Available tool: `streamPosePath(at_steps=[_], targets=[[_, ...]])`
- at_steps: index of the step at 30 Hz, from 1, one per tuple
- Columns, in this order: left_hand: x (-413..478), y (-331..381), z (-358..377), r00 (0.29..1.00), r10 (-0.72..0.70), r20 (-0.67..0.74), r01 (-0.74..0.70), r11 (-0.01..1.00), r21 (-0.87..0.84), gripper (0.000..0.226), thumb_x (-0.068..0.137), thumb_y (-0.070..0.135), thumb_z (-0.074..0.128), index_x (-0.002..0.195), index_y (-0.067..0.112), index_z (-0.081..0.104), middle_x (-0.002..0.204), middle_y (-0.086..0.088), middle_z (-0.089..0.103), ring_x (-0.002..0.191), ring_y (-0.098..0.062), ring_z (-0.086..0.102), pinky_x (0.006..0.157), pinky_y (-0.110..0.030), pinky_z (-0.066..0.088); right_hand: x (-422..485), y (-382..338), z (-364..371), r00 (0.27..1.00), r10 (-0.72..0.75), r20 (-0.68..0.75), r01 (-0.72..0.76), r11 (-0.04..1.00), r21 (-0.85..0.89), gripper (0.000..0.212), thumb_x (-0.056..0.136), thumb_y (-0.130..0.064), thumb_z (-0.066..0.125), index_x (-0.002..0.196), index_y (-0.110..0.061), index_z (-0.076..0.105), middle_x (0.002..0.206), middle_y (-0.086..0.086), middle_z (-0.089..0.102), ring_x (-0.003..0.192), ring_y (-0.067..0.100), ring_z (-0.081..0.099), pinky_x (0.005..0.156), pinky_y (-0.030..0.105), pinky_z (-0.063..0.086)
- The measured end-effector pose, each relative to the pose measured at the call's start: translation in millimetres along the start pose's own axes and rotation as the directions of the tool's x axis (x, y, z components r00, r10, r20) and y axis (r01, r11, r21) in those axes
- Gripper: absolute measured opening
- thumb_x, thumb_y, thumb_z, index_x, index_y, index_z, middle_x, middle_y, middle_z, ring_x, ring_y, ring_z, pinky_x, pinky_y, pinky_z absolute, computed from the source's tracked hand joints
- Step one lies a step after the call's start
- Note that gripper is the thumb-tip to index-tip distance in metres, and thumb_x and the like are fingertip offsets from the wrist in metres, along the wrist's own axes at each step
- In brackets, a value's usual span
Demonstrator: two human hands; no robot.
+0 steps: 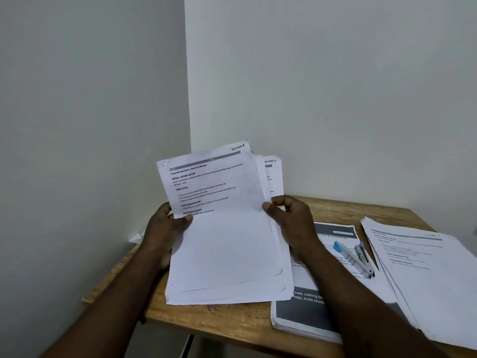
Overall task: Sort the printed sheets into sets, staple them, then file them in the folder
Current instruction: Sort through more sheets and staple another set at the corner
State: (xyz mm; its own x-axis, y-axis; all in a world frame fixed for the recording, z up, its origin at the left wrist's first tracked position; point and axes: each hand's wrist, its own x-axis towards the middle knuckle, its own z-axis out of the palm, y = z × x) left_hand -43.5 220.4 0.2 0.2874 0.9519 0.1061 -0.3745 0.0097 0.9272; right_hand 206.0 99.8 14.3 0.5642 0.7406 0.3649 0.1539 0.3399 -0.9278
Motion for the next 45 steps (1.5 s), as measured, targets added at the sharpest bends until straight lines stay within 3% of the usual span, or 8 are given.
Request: streamPosePath(at_steps=[3,8,12,28,31,34,40,45], targets=[[0.4,1.4,0.7,0.996,-0.003,-0.087,0.003,1.000,-0.009,0.048,0.093,-0.016,0.062,0.137,0.003,0.053,0.117,-0.014,0.074,0.097,-0.028,0.074,0.075,-0.035,0.060,0.7,2.3,0.4,0.999,0.016,-0.039,-0.016,1.000,-0.011,0.020,0.091,-0.021,0.083,0.079,-0.022,0.067,0.085,-0.003,0.055,0.082,0.013,0.049,0.072,0.028,0.039],[3.8,-1.0,-3.3,0.992,-0.031,-0.126,0.029,0.999,-0.015,0.037,0.097,-0.006,0.065,0.132,0.005,0.059,0.121,-0.011,0.076,0.105,-0.033,0.075,0.080,-0.041,0.060,2.6,0.0,1.6,0.996,0.029,-0.089,-0.030,1.000,-0.004,0.015,0.100,-0.020,0.072,0.089,-0.020,0.062,0.084,-0.003,0.060,0.078,0.013,0.053,0.070,0.025,0.043],[3.8,-1.9,-4.4,0.993,-0.059,-0.100,0.057,0.998,-0.019,0.029,0.099,-0.002,0.063,0.126,0.009,0.069,0.118,-0.007,0.078,0.108,-0.033,0.075,0.094,-0.048,0.058,5.4,0.8,0.8,0.991,0.055,-0.124,-0.052,0.998,0.024,0.010,0.102,-0.020,0.069,0.094,-0.018,0.064,0.091,0.002,0.066,0.086,0.019,0.058,0.083,0.033,0.047],[7.2,-3.6,-5.0,0.995,-0.063,-0.083,0.069,0.996,0.062,0.031,0.102,-0.004,0.057,0.124,0.014,0.070,0.115,-0.004,0.079,0.105,-0.031,0.075,0.086,-0.043,0.059,5.6,-0.7,0.7,0.979,0.058,-0.196,-0.061,0.998,-0.009,0.011,0.108,-0.021,0.060,0.103,-0.019,0.070,0.098,-0.005,0.070,0.089,0.013,0.061,0.084,0.028,0.050],[5.1,-2.4,-3.9,0.994,-0.065,-0.085,0.069,0.996,0.052,0.030,0.103,-0.004,0.057,0.124,0.013,0.071,0.114,-0.005,0.079,0.104,-0.031,0.075,0.083,-0.041,0.059,5.7,-0.1,0.2,0.983,0.047,-0.178,-0.051,0.999,-0.015,0.017,0.108,-0.019,0.059,0.096,-0.018,0.070,0.088,-0.008,0.069,0.082,0.011,0.059,0.076,0.026,0.047],[3.9,-2.1,-3.0,0.994,-0.067,-0.085,0.071,0.997,0.041,0.026,0.103,-0.001,0.057,0.118,0.013,0.072,0.112,-0.004,0.080,0.102,-0.029,0.076,0.081,-0.039,0.059,5.8,2.4,-1.3,0.985,0.056,-0.161,-0.056,0.998,0.007,0.016,0.105,-0.022,0.065,0.092,-0.020,0.073,0.083,-0.008,0.071,0.082,0.015,0.061,0.082,0.032,0.049],[1.3,-1.6,-0.2,0.999,-0.053,-0.008,0.053,0.996,0.070,0.025,0.103,0.001,0.060,0.123,0.011,0.070,0.115,-0.005,0.079,0.104,-0.029,0.077,0.083,-0.039,0.060,1.2,4.7,0.7,0.996,0.091,-0.012,-0.088,0.986,0.143,0.007,0.098,-0.010,0.073,0.094,-0.005,0.075,0.088,0.011,0.078,0.080,0.022,0.069,0.082,0.041,0.055],[2.7,-3.1,-1.7,0.999,-0.032,-0.011,0.033,0.997,0.069,0.029,0.098,-0.001,0.066,0.125,0.009,0.066,0.114,-0.007,0.079,0.099,-0.028,0.078,0.071,-0.035,0.064,-1.5,4.3,1.3,0.998,0.043,0.053,-0.048,0.993,0.104,0.016,0.099,-0.010,0.072,0.084,-0.013,0.079,0.085,0.006,0.076,0.077,0.018,0.065,0.079,0.034,0.051]])
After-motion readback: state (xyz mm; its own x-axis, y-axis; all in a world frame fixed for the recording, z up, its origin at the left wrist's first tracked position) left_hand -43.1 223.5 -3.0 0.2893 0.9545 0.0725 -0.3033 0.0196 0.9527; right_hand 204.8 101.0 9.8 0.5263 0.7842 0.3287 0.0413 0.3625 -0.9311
